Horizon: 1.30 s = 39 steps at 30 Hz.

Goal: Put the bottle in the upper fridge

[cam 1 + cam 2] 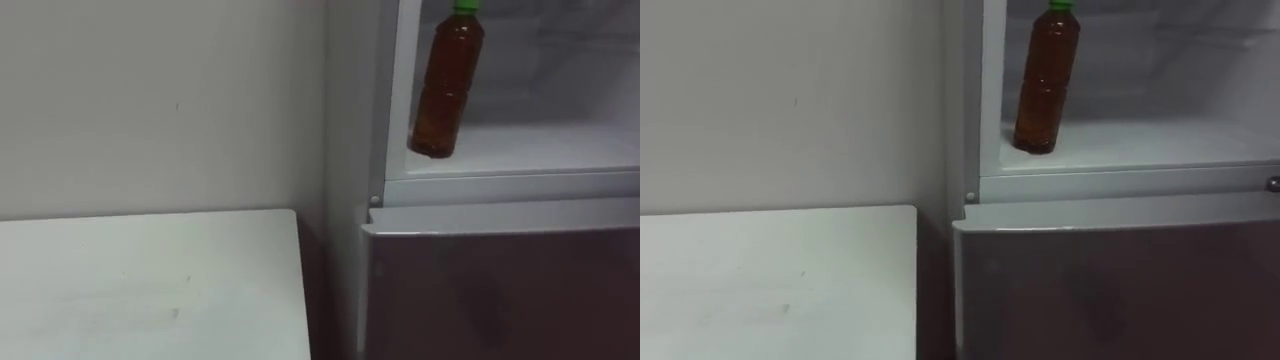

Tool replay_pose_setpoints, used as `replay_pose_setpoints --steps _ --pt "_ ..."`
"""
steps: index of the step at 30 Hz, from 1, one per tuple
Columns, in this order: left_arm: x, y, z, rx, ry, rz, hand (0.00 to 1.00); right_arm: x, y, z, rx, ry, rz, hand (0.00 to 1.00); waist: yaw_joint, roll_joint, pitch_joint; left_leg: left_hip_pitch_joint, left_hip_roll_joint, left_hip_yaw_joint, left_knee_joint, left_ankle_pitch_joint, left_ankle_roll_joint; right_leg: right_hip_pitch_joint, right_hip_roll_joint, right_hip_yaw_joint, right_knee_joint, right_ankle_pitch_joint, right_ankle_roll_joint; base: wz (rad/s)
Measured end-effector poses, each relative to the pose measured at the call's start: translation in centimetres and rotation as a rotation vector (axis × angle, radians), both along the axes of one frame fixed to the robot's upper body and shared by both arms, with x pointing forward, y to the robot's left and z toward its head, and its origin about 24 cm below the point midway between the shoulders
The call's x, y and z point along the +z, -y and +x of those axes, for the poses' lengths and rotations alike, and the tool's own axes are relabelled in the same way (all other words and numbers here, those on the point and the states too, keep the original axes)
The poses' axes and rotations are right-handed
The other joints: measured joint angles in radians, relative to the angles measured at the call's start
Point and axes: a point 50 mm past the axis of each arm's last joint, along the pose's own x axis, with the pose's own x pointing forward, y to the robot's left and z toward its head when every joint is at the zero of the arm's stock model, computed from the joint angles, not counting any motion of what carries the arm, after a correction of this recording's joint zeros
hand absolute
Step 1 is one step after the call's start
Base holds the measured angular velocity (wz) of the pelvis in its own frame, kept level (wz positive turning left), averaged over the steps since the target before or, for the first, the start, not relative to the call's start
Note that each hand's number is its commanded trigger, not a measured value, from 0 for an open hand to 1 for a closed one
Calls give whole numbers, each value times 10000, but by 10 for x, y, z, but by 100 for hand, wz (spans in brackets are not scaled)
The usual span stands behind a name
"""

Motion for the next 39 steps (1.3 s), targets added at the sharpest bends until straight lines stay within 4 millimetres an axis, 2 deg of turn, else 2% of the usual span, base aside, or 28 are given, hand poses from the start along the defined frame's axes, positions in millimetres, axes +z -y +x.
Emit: replay_pose_setpoints --steps 4,8,10,13,16,21,28,34,39 --pt "-1 3 -8 -64 -221 88 0 23 0 20 -254 675 -143 0 24 -10 -50 -187 19 87 4 7 12 -198 21 123 165 19 3 -6" --pt "-1 4 -10 -231 -335 105 0 49 5 39 -696 1520 -381 0 14 56 -34 -179 27 57 1 6 12 -212 21 112 262 24 3 4" --pt "-1 5 -10 -287 -339 76 0 68 12 51 -1009 2248 -595 0 -6 129 -23 -181 20 31 9 3 18 -199 14 86 267 24 3 4" --pt "-1 5 -8 -485 -371 136 0 91 18 57 -1275 3036 -1107 0 -5 214 -12 -183 16 -11 31 2 18 -190 12 64 286 24 3 1" --pt "-1 5 -8 -498 -369 137 0 109 19 61 -1294 3622 -1436 0 -16 252 0 -253 21 -16 83 2 18 -322 8 66 337 24 3 0" --pt "-1 5 -9 -508 -385 108 0 128 19 65 -1256 4345 -1785 0 -52 241 -14 -399 12 -24 141 25 47 -508 -14 59 465 23 2 0" --pt "-1 5 -7 -950 -475 24 0 155 29 60 -1679 5088 -2732 0 -176 223 -19 -496 -23 -82 140 49 81 -558 -50 -14 446 22 6 2" --pt "-1 5 -5 -1090 -268 33 0 184 29 58 -1890 6099 -3344 0 -298 209 -22 -613 -19 -65 144 54 74 -715 -41 20 437 22 6 -1" --pt "1 2 -2 -913 100 138 0 195 28 57 -1885 6143 -4107 0 -326 196 -30 -631 -22 -22 146 53 76 -733 -47 23 454 23 7 -1"
